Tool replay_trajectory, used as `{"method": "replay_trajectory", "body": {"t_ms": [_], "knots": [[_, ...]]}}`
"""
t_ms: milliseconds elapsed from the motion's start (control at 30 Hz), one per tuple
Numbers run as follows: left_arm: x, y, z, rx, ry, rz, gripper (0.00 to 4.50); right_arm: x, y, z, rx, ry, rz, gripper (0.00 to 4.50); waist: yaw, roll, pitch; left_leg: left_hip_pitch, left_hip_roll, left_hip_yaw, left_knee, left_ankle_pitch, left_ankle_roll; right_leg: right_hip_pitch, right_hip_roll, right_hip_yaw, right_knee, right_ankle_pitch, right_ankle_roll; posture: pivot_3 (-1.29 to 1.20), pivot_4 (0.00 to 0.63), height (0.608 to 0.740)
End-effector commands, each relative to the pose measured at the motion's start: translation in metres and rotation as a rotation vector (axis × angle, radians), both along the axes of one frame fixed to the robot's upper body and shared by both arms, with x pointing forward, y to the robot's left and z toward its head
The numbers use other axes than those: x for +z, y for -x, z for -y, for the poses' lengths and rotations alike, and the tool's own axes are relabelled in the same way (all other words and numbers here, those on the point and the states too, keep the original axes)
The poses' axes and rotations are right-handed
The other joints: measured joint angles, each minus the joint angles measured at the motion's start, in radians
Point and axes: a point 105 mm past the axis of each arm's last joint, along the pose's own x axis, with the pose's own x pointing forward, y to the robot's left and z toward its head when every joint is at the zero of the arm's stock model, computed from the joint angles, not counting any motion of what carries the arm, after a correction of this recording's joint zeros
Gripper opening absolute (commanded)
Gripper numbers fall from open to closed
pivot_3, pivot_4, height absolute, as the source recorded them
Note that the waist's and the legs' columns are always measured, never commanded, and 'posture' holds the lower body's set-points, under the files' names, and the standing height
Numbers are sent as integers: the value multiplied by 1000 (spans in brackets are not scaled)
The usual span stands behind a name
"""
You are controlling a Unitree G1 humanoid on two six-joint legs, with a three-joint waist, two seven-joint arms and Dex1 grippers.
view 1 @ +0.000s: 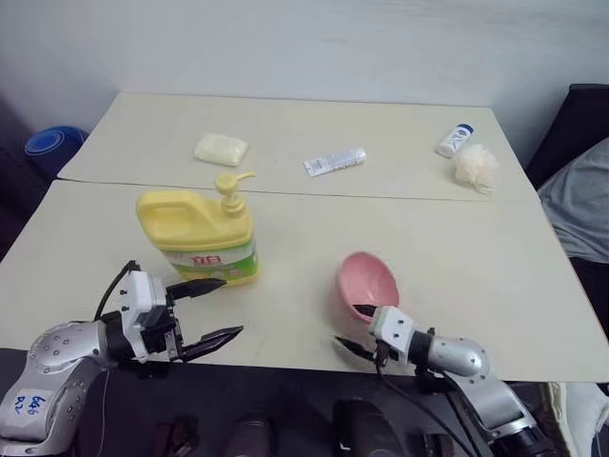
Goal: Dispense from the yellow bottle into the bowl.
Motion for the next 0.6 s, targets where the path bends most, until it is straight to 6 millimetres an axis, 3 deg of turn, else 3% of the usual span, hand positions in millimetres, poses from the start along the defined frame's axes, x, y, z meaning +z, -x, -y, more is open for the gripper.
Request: {"method": "replay_trajectory", "body": {"t_ms": [33,200,367,500,600], "knots": [[11,1,0,4,-22,63,4500,8,-1,-8,41,-13,37,1879,0,0,0,0,0,0,0,0,0,0,0,0,0,0,0,0,150,740],[13,-2,-2,35,-8,80,4500,32,-6,-7,94,20,125,130,-1,0,0,0,0,0,0,0,0,0,0,0,0,0,0,0,150,740],[13,-3,-2,59,9,87,4500,59,-10,-12,156,36,178,35,0,0,0,-1,0,0,0,0,0,-1,0,-1,0,0,0,0,150,740],[29,-8,-7,117,70,126,4500,92,-26,-19,200,43,227,35,-3,-1,0,-1,0,0,1,0,0,-1,0,0,1,0,0,0,150,740],[37,-11,-10,136,90,143,4500,96,-33,-18,225,101,202,35,1,-1,0,-1,0,-1,2,0,0,-1,0,-1,1,0,0,0,150,740]]}}
